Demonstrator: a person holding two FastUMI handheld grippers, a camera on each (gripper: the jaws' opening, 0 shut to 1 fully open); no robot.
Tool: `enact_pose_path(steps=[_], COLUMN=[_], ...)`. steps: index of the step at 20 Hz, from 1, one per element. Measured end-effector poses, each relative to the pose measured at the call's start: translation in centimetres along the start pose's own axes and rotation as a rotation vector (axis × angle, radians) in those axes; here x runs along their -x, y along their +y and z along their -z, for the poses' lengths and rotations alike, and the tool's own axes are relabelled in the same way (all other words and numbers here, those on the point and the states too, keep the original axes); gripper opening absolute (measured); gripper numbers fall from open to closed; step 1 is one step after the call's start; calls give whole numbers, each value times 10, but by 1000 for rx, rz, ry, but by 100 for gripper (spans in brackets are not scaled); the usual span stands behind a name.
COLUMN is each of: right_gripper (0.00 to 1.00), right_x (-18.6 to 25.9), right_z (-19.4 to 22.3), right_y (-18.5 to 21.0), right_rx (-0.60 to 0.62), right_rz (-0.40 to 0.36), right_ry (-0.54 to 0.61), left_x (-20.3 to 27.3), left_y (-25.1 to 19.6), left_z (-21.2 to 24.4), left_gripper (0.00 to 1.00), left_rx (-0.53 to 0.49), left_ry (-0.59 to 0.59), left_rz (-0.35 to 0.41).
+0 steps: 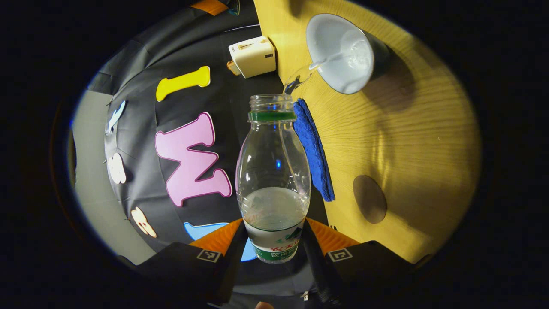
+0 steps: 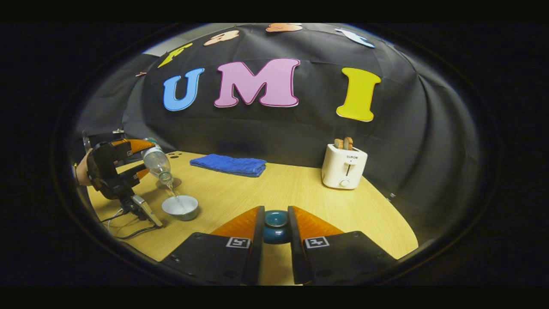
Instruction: Open the teacup lid with one hand, grasp the water bottle and pour water into the teacup with the other hand; after pouring, place the water bottle on the coaster and then close the teacup lid.
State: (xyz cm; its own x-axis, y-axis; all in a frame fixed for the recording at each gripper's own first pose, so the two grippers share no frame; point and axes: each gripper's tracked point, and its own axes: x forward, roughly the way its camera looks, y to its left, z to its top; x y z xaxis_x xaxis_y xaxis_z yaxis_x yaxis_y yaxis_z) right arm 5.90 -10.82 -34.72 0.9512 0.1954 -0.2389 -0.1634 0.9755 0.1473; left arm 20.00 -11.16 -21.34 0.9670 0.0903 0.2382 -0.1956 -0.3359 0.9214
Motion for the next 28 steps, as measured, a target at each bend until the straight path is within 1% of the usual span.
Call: enact_pose_path(steps=[4, 5, 7, 8, 11, 12, 13, 19, 22, 25, 26, 27, 28], right_gripper=[31, 36, 36, 31, 31, 34, 31, 31, 31, 31, 36, 31, 31], right_x=[0, 0, 0, 0, 0, 0, 0, 2, 2, 1, 1, 0, 0], right_z=[0, 1, 1, 1, 3, 3, 3, 2, 3, 1, 0, 0, 0], right_y=[1, 1, 2, 2, 1, 1, 1, -3, -3, 1, 1, 2, 2], right_rx=[2, 2, 1, 0, 0, -1, -2, -7, -5, 0, 2, 3, 4], right_rz=[0, -1, -1, -1, 1, 2, 3, 7, 8, 8, 8, 7, 7], right_ry=[-2, -1, -1, -2, -1, -1, -2, -4, -2, 0, 1, 2, 2], left_x=[-2, -3, -5, -6, -9, -10, -11, -15, -19, -22, -22, -23, -23], left_y=[5, 5, 7, 8, 12, 14, 16, 26, 34, 49, 53, 57, 61], left_z=[3, 2, 2, 3, 1, 1, 1, -1, -4, -7, -9, -10, -11], left_gripper=[75, 75, 75, 75, 75, 75, 75, 75, 75, 75, 75, 75, 75], left_rx=[-23, -29, -45, -56, -90, -104, -117, -159, -190, -221, -230, -236, -242], left_ry=[2, 3, 4, 3, -8, -14, -19, -41, -73, -110, -125, -136, -149], left_rz=[-34, -35, -36, -36, -38, -45, -47, -84, -114, -169, -189, -202, -217])
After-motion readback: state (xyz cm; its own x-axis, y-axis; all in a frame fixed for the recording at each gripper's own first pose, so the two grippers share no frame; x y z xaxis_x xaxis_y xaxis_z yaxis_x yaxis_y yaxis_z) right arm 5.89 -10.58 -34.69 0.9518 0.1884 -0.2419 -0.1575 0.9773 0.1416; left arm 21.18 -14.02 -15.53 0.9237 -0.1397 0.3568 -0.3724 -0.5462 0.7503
